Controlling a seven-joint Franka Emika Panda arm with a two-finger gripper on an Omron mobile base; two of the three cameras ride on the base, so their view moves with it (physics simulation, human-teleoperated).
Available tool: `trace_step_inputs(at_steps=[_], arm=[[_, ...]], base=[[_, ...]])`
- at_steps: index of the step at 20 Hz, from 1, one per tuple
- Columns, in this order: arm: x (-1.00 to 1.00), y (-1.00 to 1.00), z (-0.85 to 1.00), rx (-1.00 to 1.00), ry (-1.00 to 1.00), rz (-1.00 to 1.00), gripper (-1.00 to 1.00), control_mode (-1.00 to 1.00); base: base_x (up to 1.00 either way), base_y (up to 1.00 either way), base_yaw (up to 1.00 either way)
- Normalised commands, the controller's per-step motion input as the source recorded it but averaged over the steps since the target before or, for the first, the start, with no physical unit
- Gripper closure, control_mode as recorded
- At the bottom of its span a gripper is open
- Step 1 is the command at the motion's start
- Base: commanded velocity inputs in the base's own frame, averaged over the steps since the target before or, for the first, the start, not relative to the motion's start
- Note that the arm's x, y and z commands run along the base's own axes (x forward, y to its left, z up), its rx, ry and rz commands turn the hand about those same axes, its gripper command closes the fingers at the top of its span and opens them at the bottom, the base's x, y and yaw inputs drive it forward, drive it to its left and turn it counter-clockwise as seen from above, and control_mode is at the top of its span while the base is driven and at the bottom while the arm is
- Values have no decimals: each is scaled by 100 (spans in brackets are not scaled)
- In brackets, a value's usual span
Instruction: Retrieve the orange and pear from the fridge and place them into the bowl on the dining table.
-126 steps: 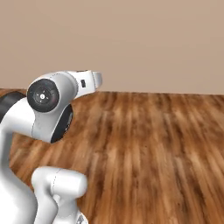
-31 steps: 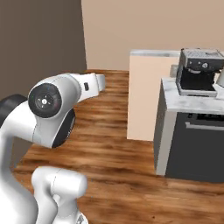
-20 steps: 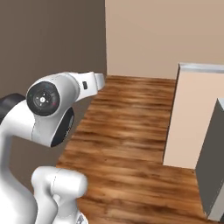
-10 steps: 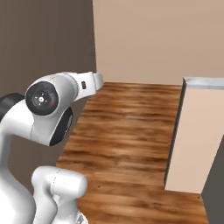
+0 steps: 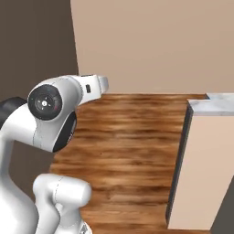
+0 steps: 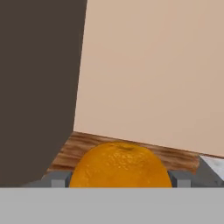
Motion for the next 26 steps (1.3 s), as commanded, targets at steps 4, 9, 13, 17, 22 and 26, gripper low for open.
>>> trace_step_inputs(at_steps=[4, 9, 13, 17, 22, 26], arm=[[0, 0, 0, 0, 0, 0, 100, 100], [0, 0, 0, 0, 0, 0, 100, 100], [0, 0, 0, 0, 0, 0, 100, 100], [0, 0, 0, 0, 0, 0, 100, 100], [0, 0, 0, 0, 0, 0, 100, 100], [0, 0, 0, 0, 0, 0, 100, 100]], base=[[100, 30, -30], [100, 35, -41], [100, 45, -49], [100, 63, -54], [100, 69, -55], [100, 91, -55]])
